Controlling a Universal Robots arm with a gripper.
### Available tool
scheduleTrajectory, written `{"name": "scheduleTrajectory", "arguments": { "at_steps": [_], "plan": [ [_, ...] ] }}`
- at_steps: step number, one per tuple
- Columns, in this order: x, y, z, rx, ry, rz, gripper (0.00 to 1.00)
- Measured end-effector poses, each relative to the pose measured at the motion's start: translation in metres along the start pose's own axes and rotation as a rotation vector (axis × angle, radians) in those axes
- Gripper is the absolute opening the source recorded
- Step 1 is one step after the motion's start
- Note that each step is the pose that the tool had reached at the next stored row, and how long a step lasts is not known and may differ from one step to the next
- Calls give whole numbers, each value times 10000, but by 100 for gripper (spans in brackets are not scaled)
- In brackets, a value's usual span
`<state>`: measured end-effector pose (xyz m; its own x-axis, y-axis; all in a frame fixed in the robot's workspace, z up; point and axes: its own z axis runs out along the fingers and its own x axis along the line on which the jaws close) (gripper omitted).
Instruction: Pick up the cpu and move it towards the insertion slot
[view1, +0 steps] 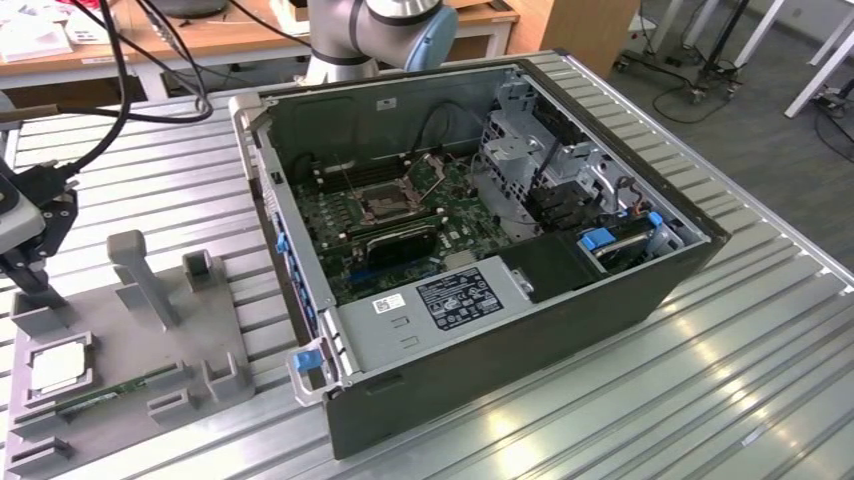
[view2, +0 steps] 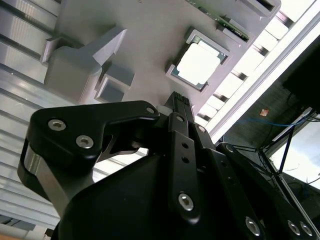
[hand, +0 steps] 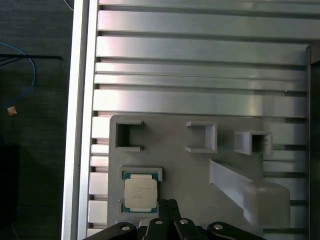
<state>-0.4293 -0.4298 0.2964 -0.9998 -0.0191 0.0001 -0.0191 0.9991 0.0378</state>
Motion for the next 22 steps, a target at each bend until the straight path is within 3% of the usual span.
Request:
{"name": "scheduleTrajectory", "arguments": {
  "at_steps": [22],
  "plan": [
    [25,-14,98,0,-1,0,11]
  ]
}}
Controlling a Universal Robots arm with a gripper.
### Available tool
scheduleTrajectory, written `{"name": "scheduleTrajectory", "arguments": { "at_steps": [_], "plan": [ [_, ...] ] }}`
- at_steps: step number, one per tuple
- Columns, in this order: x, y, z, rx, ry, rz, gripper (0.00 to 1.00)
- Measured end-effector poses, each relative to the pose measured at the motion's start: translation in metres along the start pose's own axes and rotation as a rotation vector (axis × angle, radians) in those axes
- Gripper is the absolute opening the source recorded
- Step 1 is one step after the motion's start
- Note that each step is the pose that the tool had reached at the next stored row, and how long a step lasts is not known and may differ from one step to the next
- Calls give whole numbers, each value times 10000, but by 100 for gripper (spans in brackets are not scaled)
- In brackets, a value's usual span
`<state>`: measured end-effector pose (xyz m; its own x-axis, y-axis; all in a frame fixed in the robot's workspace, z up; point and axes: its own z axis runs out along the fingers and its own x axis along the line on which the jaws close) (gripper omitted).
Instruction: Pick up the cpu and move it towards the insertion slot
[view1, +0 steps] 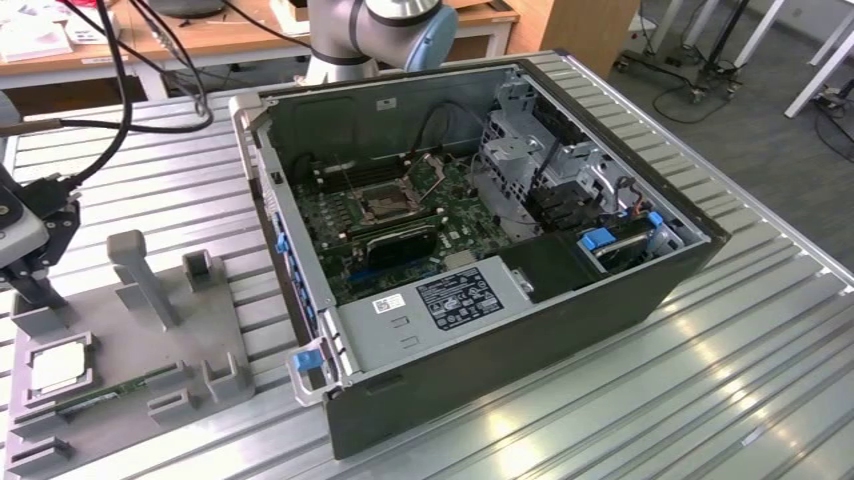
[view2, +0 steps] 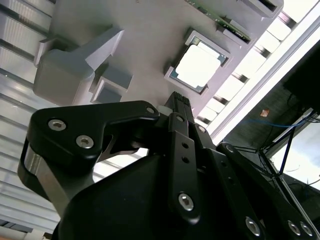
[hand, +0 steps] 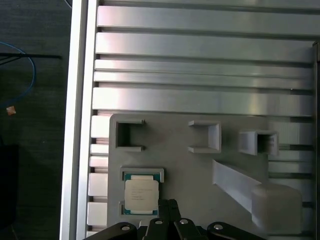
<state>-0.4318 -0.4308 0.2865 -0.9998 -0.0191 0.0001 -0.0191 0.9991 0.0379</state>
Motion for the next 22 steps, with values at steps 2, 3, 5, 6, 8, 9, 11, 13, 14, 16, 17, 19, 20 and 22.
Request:
{"name": "scheduleTrajectory", "arguments": {
  "at_steps": [2,3,5,6,8,9,11,13,14,16,17,19,20,22],
  "plan": [
    [19,-5,10,0,0,0,11],
    [29,-9,15,0,0,0,11],
    [48,-19,23,0,0,-1,11],
    [58,-26,27,-1,1,0,11],
    [75,-46,37,0,0,0,11],
    [82,-57,43,1,1,0,11],
    [96,-79,60,0,0,0,11],
    [106,-106,75,0,0,0,11],
    [111,-119,83,0,0,0,11],
    [120,-143,100,0,0,0,11],
    [125,-155,111,0,-1,-1,11],
    [134,-174,129,0,0,0,11],
    [139,-182,140,0,0,0,11],
    [151,-192,164,0,0,1,11]
  ]
}}
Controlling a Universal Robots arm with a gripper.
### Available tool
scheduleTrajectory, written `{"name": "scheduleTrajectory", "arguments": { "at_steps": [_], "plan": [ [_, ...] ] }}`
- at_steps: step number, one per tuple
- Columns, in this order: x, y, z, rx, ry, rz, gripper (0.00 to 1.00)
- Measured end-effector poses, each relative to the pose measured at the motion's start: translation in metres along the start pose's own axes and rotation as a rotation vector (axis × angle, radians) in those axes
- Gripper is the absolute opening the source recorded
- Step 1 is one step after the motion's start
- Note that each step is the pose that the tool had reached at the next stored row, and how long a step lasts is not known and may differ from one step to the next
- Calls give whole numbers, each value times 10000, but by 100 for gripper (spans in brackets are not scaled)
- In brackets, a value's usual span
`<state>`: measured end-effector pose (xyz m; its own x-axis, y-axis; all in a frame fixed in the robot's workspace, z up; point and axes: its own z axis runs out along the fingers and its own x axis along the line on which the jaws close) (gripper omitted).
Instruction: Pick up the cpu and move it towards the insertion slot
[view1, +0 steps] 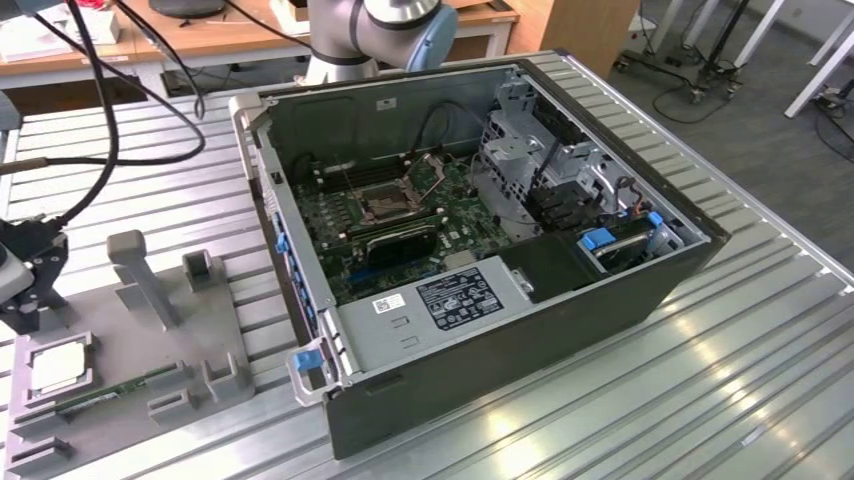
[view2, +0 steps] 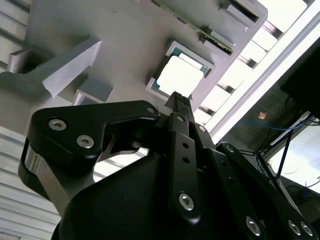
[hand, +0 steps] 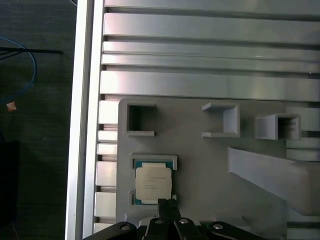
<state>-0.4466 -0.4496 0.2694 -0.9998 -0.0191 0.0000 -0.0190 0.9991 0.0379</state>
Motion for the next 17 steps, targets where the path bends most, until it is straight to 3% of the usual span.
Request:
{"name": "scheduleTrajectory", "arguments": {
  "at_steps": [7,17],
  "plan": [
    [29,-12,118,0,-3,-1,11],
    [77,-19,219,0,-4,-1,11]
  ]
}}
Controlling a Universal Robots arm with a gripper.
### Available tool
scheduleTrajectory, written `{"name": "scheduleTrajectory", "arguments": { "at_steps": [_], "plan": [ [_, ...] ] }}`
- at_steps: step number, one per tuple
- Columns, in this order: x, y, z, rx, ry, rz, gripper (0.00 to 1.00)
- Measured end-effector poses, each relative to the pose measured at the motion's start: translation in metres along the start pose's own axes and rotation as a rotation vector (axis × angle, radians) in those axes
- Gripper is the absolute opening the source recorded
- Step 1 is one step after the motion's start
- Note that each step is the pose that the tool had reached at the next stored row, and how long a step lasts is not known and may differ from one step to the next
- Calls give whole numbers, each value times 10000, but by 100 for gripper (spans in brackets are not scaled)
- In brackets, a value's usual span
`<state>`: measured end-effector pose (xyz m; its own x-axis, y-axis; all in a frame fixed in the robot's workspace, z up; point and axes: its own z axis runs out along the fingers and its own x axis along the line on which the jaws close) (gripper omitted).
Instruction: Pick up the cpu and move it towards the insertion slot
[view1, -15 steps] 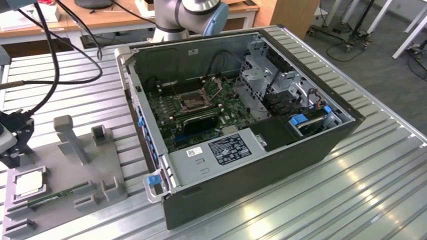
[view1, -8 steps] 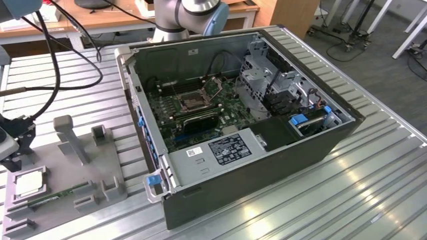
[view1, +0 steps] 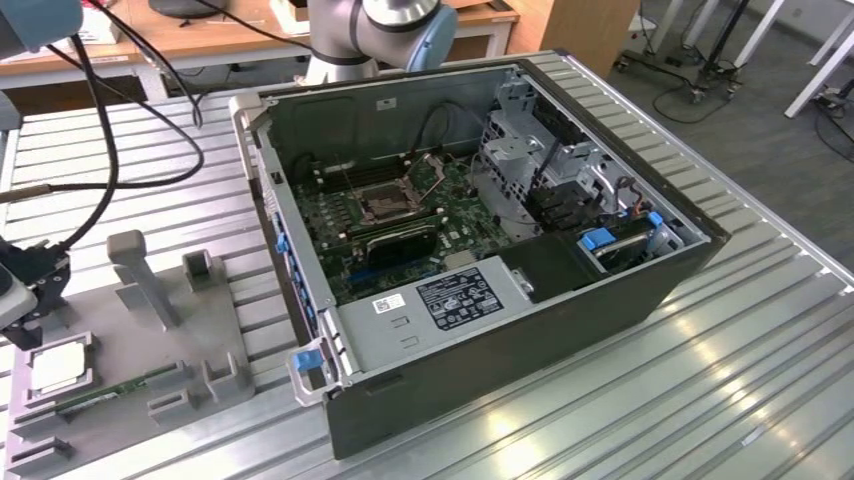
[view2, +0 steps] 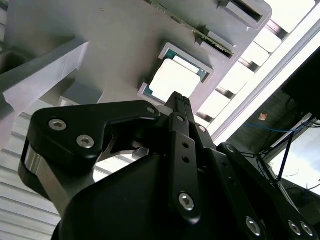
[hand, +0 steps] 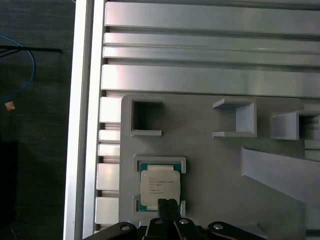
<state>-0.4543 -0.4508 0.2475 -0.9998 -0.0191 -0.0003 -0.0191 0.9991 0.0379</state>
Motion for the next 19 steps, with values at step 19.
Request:
{"name": "scheduleTrajectory", "arguments": {
  "at_steps": [19],
  "plan": [
    [21,-4,102,-1,-1,0,11]
  ]
}}
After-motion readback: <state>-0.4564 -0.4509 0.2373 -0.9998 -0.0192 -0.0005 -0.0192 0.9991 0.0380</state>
